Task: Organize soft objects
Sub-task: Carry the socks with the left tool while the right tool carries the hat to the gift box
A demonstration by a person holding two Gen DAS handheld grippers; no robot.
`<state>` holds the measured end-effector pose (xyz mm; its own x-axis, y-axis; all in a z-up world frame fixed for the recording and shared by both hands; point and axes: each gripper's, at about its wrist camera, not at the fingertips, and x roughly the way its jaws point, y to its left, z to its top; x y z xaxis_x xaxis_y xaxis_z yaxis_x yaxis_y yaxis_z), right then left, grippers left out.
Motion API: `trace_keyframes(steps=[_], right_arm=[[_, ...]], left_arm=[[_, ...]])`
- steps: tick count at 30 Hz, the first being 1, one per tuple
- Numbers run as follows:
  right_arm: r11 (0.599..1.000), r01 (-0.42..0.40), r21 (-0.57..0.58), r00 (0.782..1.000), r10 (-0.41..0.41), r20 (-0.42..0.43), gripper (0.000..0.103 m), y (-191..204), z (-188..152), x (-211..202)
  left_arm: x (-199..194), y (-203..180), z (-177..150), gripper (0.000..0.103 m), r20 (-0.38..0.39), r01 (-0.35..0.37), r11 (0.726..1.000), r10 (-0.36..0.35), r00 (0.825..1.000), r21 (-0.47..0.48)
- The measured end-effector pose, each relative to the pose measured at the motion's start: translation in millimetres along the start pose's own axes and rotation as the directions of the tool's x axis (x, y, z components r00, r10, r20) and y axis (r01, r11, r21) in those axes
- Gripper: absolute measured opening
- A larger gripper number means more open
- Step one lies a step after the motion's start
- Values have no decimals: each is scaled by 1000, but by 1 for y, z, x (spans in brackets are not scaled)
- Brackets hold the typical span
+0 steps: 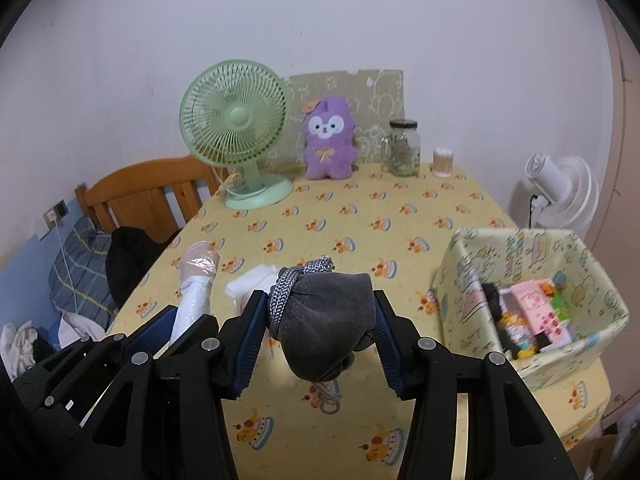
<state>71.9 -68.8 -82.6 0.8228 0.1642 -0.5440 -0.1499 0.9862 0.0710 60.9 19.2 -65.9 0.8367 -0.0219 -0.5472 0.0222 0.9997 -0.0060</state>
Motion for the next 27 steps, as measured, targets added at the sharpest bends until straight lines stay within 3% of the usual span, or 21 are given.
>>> trace_keyframes(steps=[10,27], right_arm=[[1000,6,-7,999,-6,52,55,-3,21,-17],[999,-50,-17,995,51,91,55,-21,52,-19]], left_arm=[[-13,-7,22,21,42,-5,1000,4,999,11],[-13,-25,47,21,84,-10,1000,10,996,8]])
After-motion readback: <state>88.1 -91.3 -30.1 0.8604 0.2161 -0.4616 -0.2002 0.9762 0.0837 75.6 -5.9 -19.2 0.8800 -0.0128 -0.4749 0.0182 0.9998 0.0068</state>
